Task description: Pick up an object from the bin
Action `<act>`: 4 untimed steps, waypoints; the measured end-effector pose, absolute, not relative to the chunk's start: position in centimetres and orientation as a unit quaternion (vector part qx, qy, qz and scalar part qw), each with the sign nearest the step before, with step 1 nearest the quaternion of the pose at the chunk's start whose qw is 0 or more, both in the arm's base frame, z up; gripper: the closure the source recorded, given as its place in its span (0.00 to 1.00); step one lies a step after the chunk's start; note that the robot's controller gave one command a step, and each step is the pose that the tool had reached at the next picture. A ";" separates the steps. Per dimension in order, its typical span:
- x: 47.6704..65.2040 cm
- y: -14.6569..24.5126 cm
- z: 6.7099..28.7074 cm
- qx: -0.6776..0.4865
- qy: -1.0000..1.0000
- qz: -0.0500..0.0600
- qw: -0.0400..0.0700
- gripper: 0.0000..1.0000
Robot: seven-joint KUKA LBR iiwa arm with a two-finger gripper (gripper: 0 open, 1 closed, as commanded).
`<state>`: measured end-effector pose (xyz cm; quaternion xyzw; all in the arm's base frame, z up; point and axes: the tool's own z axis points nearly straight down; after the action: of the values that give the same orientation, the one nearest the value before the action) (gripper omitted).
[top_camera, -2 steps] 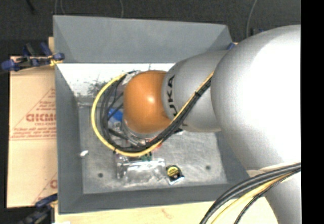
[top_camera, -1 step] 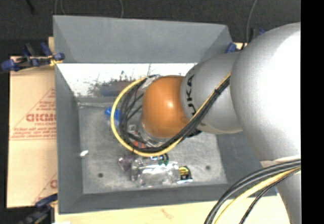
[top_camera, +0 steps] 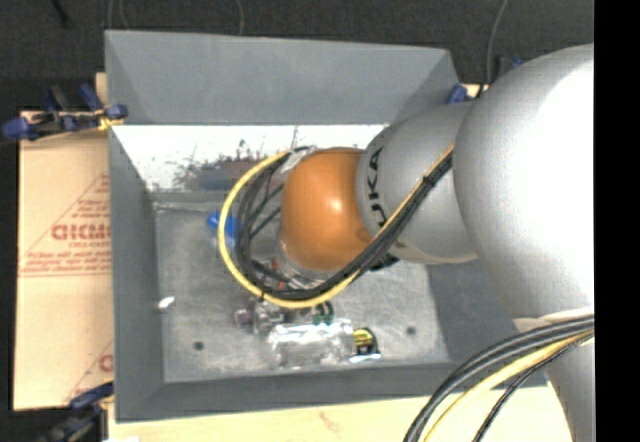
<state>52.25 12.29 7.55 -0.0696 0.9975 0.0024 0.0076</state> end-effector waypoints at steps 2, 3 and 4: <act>51.6 11.7 20.5 -0.100 0.995 0.001 0.001 0.00; 58.0 7.9 8.4 -0.175 0.985 -0.001 0.000 0.00; 58.0 8.1 8.8 -0.174 0.985 0.000 0.002 1.00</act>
Offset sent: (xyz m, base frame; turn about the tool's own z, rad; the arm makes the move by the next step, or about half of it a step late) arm -0.0074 -0.0061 0.1292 -0.0659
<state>58.03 8.11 8.83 -0.1740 0.9847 0.0004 0.0024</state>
